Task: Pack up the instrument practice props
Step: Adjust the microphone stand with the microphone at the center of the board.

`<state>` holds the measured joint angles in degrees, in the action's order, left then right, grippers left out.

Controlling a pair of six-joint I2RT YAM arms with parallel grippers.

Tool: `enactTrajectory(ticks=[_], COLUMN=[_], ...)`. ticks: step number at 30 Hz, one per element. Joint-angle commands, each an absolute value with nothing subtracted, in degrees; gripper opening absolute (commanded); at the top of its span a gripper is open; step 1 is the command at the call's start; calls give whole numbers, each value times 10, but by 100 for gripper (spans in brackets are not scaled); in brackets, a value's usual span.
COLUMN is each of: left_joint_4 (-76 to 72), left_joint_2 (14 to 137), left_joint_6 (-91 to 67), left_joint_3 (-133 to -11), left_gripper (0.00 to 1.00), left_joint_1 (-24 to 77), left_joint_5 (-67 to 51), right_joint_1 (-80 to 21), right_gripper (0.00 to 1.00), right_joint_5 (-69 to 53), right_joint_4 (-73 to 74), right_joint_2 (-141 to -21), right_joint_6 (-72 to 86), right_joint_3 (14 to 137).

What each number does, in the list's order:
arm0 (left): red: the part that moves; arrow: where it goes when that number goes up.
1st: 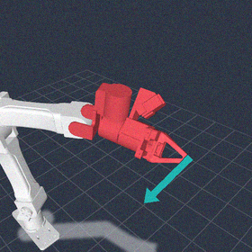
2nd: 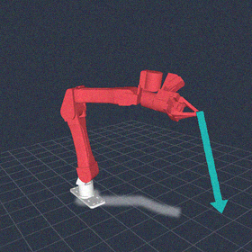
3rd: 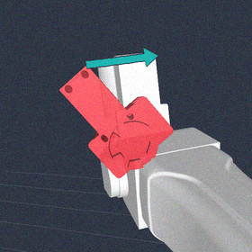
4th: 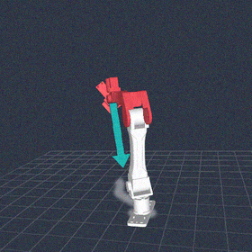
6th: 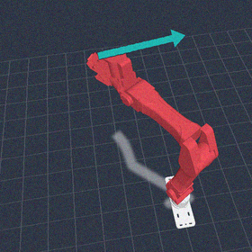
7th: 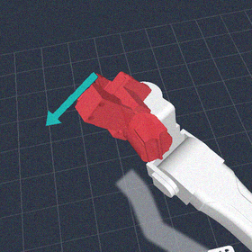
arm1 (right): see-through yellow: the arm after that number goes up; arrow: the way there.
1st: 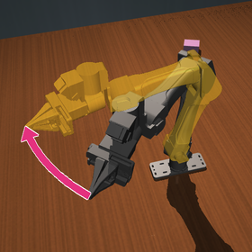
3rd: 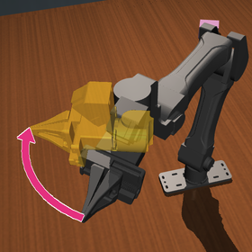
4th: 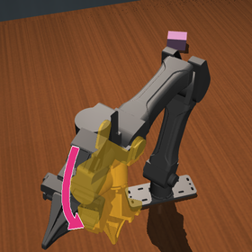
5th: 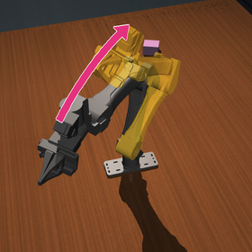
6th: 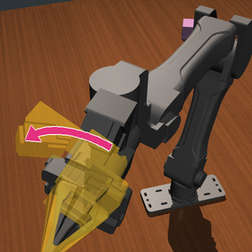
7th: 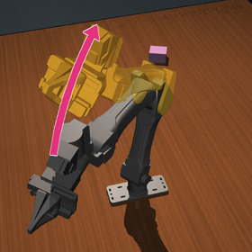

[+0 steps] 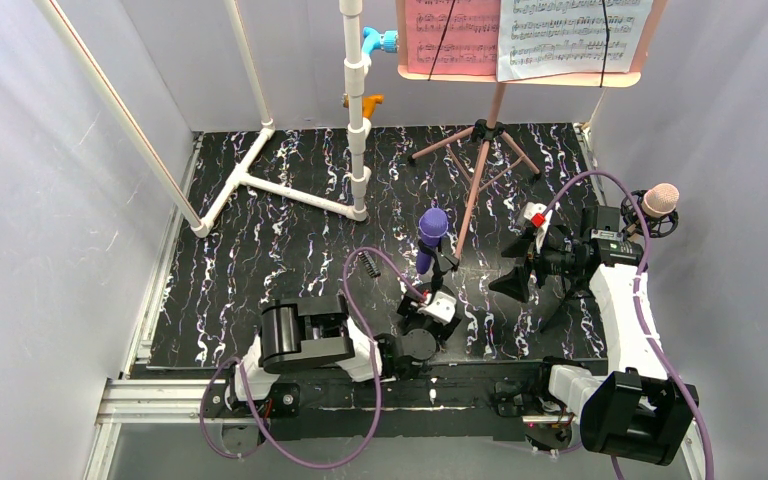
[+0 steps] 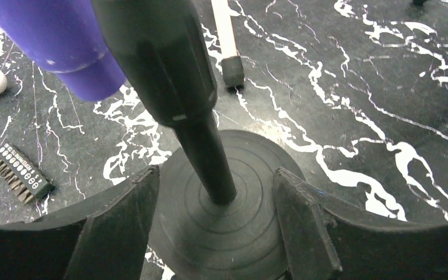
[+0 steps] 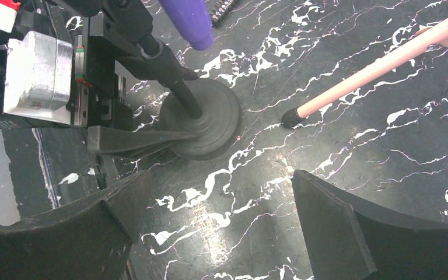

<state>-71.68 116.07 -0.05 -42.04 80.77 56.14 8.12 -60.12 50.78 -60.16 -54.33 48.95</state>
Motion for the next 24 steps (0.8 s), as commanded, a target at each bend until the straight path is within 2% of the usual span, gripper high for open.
enactTrajectory(ticks=[1,6,13,16,20,24], left_joint_4=[-723,-718,-650,-536,-366,-297], left_joint_2=[1141,1098,944,847,718,611], left_joint_6=[-4,-4,-17,-31,-46,-47], left_joint_3=[-402,-365,-257,-241,-257,-262], left_gripper=[72,80,91,98,98,98], left_joint_1=[820,832,837,831,801,740], left_joint_5=[558,511,312,259,180,78], right_joint_1=[78,78,77,77,76,76], right_gripper=[100,100,100,100,100,100], right_joint_5=[-606,-604,-603,-603,-603,-600], right_joint_4=[497,497,496,496,495,494], right_joint_2=[-604,-604,-602,-603,-602,-602], right_joint_6=[-545,-544,-544,-544,-543,-542], right_joint_3=[488,488,487,487,487,486])
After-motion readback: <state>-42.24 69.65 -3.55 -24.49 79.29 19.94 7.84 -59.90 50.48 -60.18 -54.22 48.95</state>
